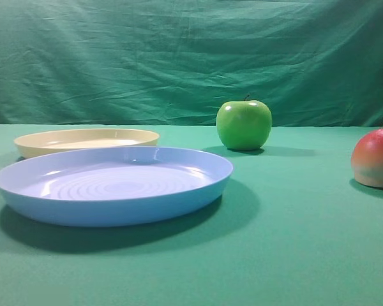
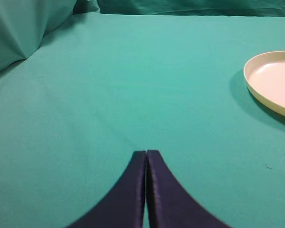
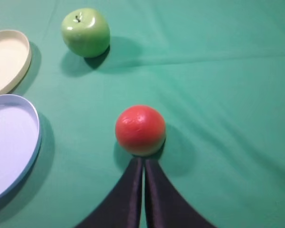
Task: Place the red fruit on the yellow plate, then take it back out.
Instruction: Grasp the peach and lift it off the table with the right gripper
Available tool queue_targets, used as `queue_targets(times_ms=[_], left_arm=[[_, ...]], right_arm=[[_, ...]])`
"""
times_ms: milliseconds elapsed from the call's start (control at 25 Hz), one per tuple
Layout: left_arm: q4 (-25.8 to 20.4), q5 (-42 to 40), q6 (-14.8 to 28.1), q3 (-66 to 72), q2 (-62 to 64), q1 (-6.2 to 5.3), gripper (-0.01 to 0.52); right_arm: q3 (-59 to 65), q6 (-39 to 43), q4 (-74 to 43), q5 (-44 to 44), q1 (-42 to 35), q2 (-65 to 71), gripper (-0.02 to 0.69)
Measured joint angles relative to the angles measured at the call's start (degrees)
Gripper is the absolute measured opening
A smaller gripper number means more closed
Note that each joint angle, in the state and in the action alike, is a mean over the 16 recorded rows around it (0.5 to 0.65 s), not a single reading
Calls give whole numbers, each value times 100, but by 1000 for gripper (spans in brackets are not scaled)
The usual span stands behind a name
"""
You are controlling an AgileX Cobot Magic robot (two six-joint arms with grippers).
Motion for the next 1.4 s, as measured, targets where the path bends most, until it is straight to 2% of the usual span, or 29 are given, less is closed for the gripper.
queue_targets(times_ms=[280, 480, 800, 920, 1080, 1400], left_arm=[[0, 0, 0, 0, 0, 0, 0], [0, 0, 0, 0, 0, 0, 0], [0, 0, 0, 0, 0, 0, 0], [0, 0, 0, 0, 0, 0, 0], [0, 0, 0, 0, 0, 0, 0], [0, 0, 0, 0, 0, 0, 0]], right_arm=[[-181, -588, 472, 370, 9, 776, 0], [-542, -791, 335, 678, 214, 1539, 0], [-1367, -246, -784, 926, 1042, 2893, 2], [-1621, 74, -1223, 870, 1376, 3361, 24], [-1846, 435, -1661, 678, 1697, 3885, 125], [-1992, 560, -1810, -32, 1827, 4708, 449]])
